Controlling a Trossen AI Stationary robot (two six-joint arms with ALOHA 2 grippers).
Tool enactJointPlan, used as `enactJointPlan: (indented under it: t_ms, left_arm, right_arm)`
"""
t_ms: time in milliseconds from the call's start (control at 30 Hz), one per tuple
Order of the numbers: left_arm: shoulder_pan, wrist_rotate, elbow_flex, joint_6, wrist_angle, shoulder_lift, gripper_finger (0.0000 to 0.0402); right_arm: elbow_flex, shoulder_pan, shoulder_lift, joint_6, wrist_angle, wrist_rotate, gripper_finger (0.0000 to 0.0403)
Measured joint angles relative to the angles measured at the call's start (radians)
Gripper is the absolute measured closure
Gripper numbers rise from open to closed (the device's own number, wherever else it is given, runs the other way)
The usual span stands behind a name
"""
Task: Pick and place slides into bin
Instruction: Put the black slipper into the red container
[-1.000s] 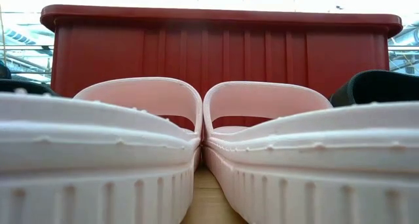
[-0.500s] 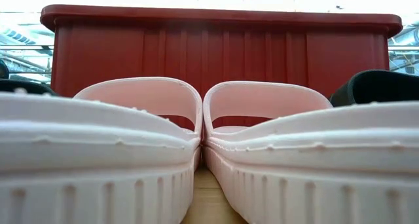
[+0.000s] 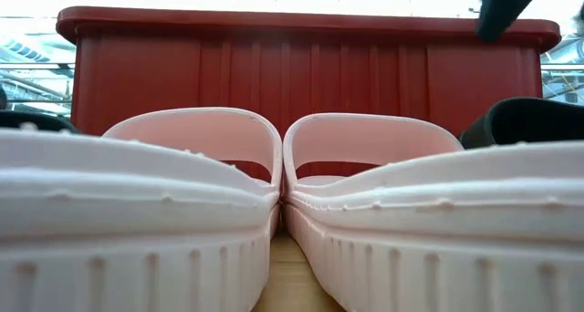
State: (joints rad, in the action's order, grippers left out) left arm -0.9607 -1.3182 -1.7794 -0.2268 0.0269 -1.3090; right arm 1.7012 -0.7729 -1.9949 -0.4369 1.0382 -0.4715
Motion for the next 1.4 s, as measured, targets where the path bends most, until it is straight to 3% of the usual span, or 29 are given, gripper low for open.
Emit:
enactJointPlan:
  t_ms: [467,733,900,1167,1400]
  left_arm:
    - [0.0,0.0,0.0,0.012,0.0,0.0,0.0147]
    - [0.0,0.0,0.0,0.013,0.0,0.0,0.0147]
    - [0.0,0.0,0.0,0.013,0.0,0.0,0.0147]
    - [0.0,0.0,0.0,0.013,0.0,0.0,0.0147]
    - [0.0,-0.001,0.0,0.007,0.0,0.0,0.0147]
  right_arm:
    - [-0.169,0.053,-0.015,-0.058,-0.018,0.003,0.019]
    - [-0.224,0.089,-0.015,-0.184,0.024,0.0,0.0201]
    - [-0.225,0.118,-0.013,-0.192,0.037,0.005,0.0252]
    - [-0.225,0.138,0.005,-0.142,0.04,0.036,0.0389]
    - [-0.225,0.138,0.055,-0.129,0.05,0.094,0.0394]
